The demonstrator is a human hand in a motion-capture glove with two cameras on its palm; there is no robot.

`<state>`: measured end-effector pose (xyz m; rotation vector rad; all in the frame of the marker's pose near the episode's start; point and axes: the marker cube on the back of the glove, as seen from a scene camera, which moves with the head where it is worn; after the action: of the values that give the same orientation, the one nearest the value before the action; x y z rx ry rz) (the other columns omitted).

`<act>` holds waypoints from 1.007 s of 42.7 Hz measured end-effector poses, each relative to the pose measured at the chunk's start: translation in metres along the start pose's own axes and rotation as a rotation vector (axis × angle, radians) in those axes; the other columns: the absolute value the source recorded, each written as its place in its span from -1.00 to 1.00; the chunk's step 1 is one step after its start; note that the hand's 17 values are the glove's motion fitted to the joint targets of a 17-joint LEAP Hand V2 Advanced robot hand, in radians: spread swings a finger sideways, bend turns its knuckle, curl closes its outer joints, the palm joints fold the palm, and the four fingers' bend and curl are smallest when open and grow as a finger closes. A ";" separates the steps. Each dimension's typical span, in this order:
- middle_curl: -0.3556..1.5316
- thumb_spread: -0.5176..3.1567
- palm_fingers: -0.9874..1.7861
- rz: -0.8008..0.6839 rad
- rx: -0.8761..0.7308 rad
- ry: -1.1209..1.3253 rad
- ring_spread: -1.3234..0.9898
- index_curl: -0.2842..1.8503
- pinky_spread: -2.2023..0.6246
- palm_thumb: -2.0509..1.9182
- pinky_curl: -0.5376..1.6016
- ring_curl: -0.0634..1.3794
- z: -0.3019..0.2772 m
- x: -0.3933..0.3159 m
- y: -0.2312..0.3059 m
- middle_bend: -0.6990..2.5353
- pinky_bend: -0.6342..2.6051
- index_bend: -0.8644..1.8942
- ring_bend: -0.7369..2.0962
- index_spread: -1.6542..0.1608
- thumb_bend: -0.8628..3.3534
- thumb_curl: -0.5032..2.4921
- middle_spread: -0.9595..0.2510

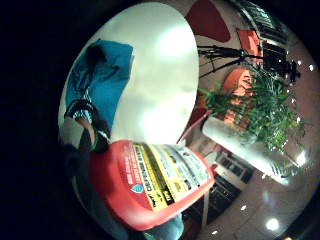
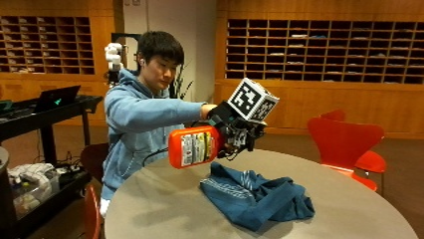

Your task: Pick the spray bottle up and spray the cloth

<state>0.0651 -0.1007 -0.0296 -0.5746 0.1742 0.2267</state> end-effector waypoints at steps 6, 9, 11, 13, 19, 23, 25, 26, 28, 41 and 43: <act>-0.13 -0.64 0.71 -0.062 0.037 -0.076 -0.03 -0.25 0.38 0.48 -0.15 -0.33 -0.002 -0.010 0.003 -0.22 -0.41 -0.01 -0.13 0.60 -0.61 -0.15 0.35; -0.13 -0.64 0.71 -0.112 0.106 -0.161 -0.03 -0.25 0.38 0.48 -0.15 -0.33 -0.016 -0.018 0.012 -0.22 -0.41 -0.01 -0.13 0.60 -0.61 -0.15 0.35; -0.12 -0.64 0.71 -0.161 0.172 -0.249 -0.03 -0.25 0.38 0.48 -0.15 -0.33 -0.030 -0.024 0.022 -0.22 -0.41 -0.01 -0.13 0.60 -0.61 -0.15 0.35; -0.12 -0.64 0.71 -0.220 0.251 -0.357 -0.03 -0.25 0.38 0.48 -0.15 -0.33 -0.045 -0.030 0.032 -0.22 -0.41 -0.01 -0.13 0.60 -0.61 -0.15 0.35; -0.12 -0.64 0.71 -0.362 0.509 -0.678 -0.03 -0.25 0.38 0.48 -0.15 -0.33 -0.082 -0.055 0.059 -0.22 -0.41 -0.01 -0.13 0.59 -0.61 -0.15 0.34; -0.12 -0.64 0.71 -0.390 0.599 -0.866 -0.02 -0.25 0.38 0.48 -0.15 -0.33 -0.095 -0.075 0.069 -0.22 -0.40 -0.02 -0.13 0.59 -0.61 -0.14 0.34; -0.12 -0.64 0.71 -0.403 0.625 -0.944 -0.02 -0.25 0.38 0.48 -0.15 -0.33 -0.099 -0.086 0.071 -0.22 -0.40 -0.02 -0.13 0.59 -0.61 -0.14 0.34; -0.12 -0.64 0.71 -0.410 0.638 -0.982 -0.02 -0.25 0.38 0.48 -0.15 -0.33 -0.101 -0.092 0.071 -0.22 -0.40 -0.02 -0.13 0.59 -0.61 -0.14 0.34; -0.12 -0.64 0.71 -0.425 0.664 -1.056 -0.02 -0.25 0.38 0.48 -0.15 -0.33 -0.105 -0.104 0.071 -0.22 -0.40 -0.02 -0.13 0.59 -0.61 -0.14 0.34; -0.12 -0.64 0.71 -0.471 0.797 -1.366 -0.02 -0.25 0.38 0.49 -0.15 -0.33 -0.096 -0.208 0.034 -0.22 -0.40 -0.02 -0.13 0.60 -0.61 -0.14 0.35; -0.13 -0.64 0.71 -0.463 0.813 -1.401 -0.02 -0.25 0.39 0.49 -0.15 -0.33 -0.089 -0.224 0.023 -0.22 -0.40 -0.02 -0.13 0.60 -0.61 -0.14 0.35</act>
<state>-0.1651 -0.1675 -0.0641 0.4390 -1.1750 0.0514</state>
